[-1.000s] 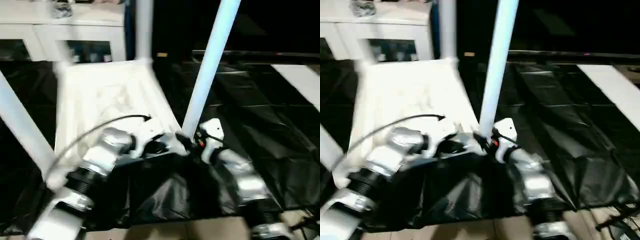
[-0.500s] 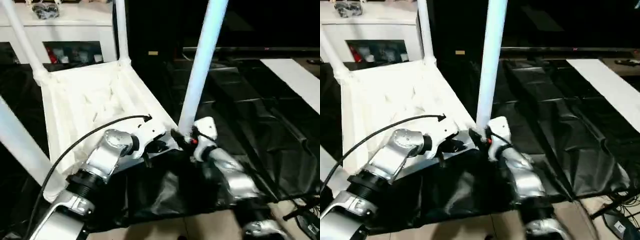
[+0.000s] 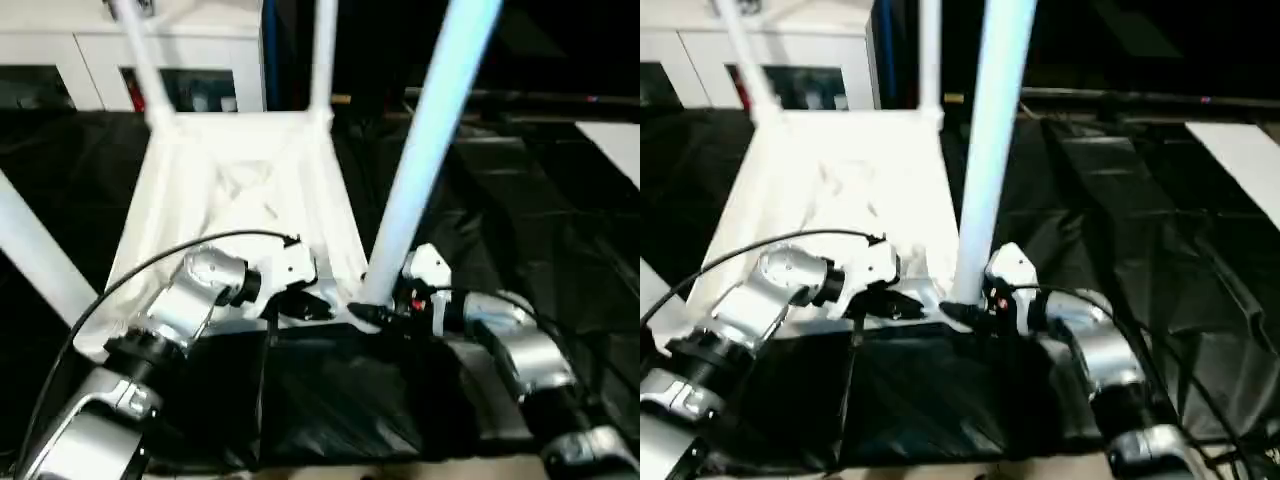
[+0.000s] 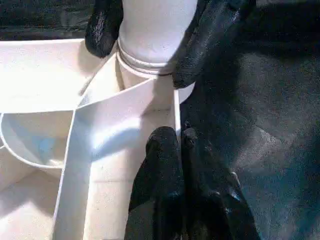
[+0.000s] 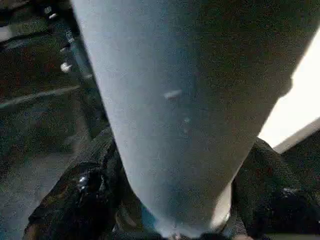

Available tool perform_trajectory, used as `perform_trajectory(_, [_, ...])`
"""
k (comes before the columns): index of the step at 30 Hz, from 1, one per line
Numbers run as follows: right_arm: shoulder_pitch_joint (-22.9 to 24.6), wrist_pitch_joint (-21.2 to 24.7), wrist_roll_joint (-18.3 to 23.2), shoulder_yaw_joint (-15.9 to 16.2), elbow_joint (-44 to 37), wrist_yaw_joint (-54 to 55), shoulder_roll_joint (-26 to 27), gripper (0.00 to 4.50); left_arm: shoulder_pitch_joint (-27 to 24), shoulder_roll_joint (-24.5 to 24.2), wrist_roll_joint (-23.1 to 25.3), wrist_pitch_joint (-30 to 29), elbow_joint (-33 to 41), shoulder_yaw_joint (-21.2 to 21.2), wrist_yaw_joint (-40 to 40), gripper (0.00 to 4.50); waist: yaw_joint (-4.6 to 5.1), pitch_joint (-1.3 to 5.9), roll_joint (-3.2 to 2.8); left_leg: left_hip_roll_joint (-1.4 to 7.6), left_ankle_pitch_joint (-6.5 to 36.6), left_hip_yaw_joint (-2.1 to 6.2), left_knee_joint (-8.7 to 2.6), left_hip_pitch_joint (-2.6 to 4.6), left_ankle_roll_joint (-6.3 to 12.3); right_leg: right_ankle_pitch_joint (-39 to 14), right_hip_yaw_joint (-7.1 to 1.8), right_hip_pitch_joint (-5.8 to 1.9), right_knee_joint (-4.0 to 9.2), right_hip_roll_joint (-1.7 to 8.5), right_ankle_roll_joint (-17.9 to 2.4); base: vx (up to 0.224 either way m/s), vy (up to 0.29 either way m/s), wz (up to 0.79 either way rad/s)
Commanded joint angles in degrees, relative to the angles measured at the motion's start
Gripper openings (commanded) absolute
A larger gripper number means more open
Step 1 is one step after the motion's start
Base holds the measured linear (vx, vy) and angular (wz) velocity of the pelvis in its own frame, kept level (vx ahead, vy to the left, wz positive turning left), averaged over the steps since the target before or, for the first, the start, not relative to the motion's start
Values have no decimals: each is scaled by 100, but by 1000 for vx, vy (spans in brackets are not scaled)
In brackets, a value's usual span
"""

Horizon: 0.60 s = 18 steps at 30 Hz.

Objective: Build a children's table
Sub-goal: Rotate leg to tighten

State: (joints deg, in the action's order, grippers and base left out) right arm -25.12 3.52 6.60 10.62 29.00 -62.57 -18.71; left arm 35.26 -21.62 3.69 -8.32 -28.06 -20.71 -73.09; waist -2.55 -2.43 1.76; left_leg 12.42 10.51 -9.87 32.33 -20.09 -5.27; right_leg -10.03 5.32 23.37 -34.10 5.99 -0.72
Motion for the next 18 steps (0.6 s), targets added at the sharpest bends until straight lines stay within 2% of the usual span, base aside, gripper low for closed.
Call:
perform_trajectory(1, [-77,23,-41,205,97,-305,-33,310,101,24,55,143,-160,-230,-201,0,-23,365,21,54,598,-70,-261,-22,711,-218,-270,-361,253,202,-1578,0,0,0])
perform_trajectory(5, [-229,42,-41,285,208,-595,-116,283,228,13,76,295,-391,-225,-304,0,-68,339,5,74,980,-69,-291,-1,472,-850,-268,-351,316,202,-1418,0,0,0])
perform_trajectory(7, [-286,32,-61,312,253,-677,-133,266,283,5,95,342,-483,-234,-331,0,-98,340,-8,82,1065,-86,-283,36,381,-844,-283,-317,312,194,-1432,0,0,0])
perform_trajectory(9, [-305,97,-26,318,229,-757,-130,260,324,12,106,396,-566,-226,-325,0,-110,337,-6,86,1107,-73,-292,16,321,-876,-275,-334,305,193,-1408,0,0,0])
perform_trajectory(14, [-230,169,54,283,255,-729,-52,257,300,17,34,341,-599,-173,-294,0,-112,350,26,77,1018,-65,-283,-11,308,-874,-274,-352,289,196,-1355,0,0,0])
perform_trajectory(18, [-79,278,154,202,184,-602,47,257,243,43,29,282,-622,-97,-135,0,-116,344,18,82,1013,-65,-287,-6,315,-890,-271,-342,295,198,-1358,0,0,0])
